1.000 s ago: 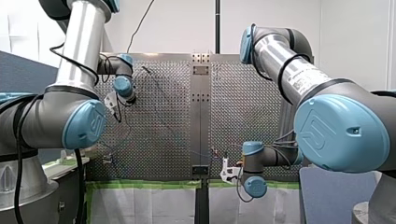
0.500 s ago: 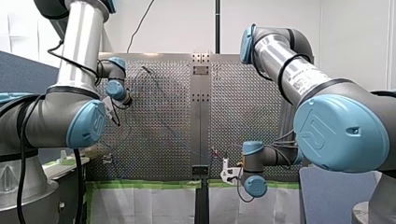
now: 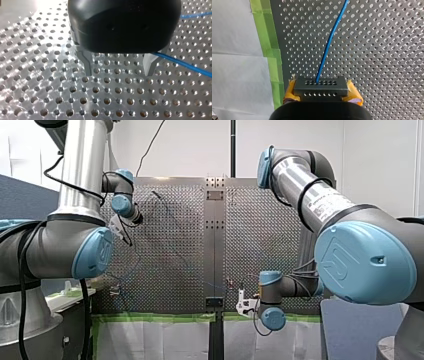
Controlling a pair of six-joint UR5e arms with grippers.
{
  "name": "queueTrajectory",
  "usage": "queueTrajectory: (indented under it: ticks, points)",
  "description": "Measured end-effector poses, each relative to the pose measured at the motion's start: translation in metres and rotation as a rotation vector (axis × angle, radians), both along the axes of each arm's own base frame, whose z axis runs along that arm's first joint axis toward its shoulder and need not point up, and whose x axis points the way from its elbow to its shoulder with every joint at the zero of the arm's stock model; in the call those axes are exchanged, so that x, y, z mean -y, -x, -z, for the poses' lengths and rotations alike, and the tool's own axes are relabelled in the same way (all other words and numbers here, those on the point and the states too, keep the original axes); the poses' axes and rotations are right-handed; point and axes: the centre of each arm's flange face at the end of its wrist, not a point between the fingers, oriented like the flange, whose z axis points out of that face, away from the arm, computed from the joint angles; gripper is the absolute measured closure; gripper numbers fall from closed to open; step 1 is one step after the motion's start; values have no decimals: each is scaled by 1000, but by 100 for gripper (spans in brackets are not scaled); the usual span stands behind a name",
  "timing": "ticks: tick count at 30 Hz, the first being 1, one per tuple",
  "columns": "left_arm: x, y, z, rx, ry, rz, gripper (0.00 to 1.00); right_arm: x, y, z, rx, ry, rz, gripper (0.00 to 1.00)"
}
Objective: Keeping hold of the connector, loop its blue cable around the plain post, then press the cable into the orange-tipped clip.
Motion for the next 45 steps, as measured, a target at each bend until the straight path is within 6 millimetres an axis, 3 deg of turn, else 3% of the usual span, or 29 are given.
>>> queueTrajectory:
  ticks: [19,29,40,45]
  points:
    - [14,48,-11,11,-6,24,1,-1,1,1,-8,-13,0,100]
    - [22,87,-19,3,-4,33,1,1,-1,1,-4,-11,0,100]
    - [22,116,-59,18,-78,24,1,1,-2,0,10,-18,-6,100]
    - [24,125,-93,56,-128,26,1,0,-3,1,7,-24,-14,100]
